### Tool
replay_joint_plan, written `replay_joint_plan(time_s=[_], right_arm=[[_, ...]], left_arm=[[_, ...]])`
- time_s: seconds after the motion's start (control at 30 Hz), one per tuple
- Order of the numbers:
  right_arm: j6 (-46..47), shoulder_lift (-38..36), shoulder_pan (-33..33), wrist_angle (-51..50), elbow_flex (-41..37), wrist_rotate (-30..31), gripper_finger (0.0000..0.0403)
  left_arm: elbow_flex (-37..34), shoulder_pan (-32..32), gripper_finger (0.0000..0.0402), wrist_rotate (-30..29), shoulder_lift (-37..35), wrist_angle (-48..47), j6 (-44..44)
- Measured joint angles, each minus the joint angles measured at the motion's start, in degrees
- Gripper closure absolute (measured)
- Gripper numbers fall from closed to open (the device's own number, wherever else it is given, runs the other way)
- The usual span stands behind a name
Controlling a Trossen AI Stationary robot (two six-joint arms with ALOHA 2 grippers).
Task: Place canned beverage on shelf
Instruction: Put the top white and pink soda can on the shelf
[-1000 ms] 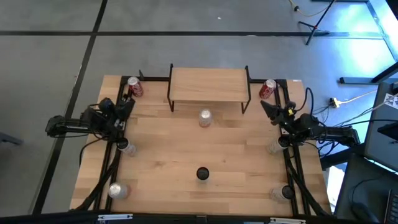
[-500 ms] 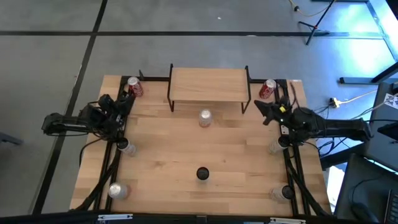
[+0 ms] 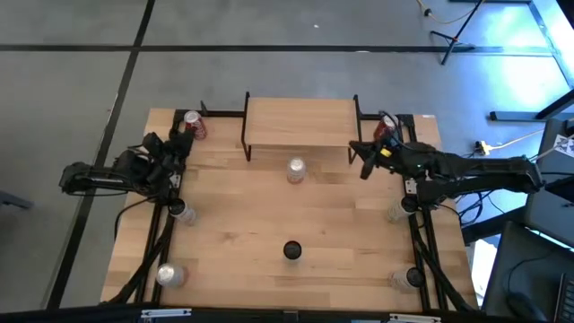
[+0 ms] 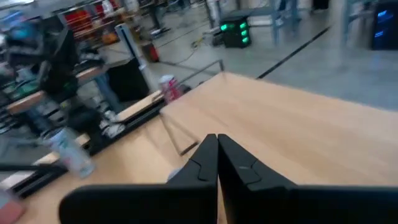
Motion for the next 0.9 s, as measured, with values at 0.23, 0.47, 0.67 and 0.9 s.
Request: replay_joint_plan(time_s=[0.23,0.47,0.67,0.9], right_arm=[[0.02,13.06,0.0,2.11,5.67,-0.14,0.0364],[-2.71,25.85,0.02,3.16,13.66,-10.97,0.0268],[-10.02,33.11,0.02,2.49,19.36,-15.83,0.0183],[-16.81,38.61,0.02,1.23,22.0,-12.78,0.0125]], left_arm=[[0.0,-0.02,0.0399,3.54,4.56,-3.77,-3.83],[0.0,0.0,0.0319,9.24,8.45,-7.04,-13.02],[0.0,0.0,0.0233,11.92,10.73,-11.96,-15.12],[0.0,-0.04,0.019,16.58,13.96,-17.18,-14.51]])
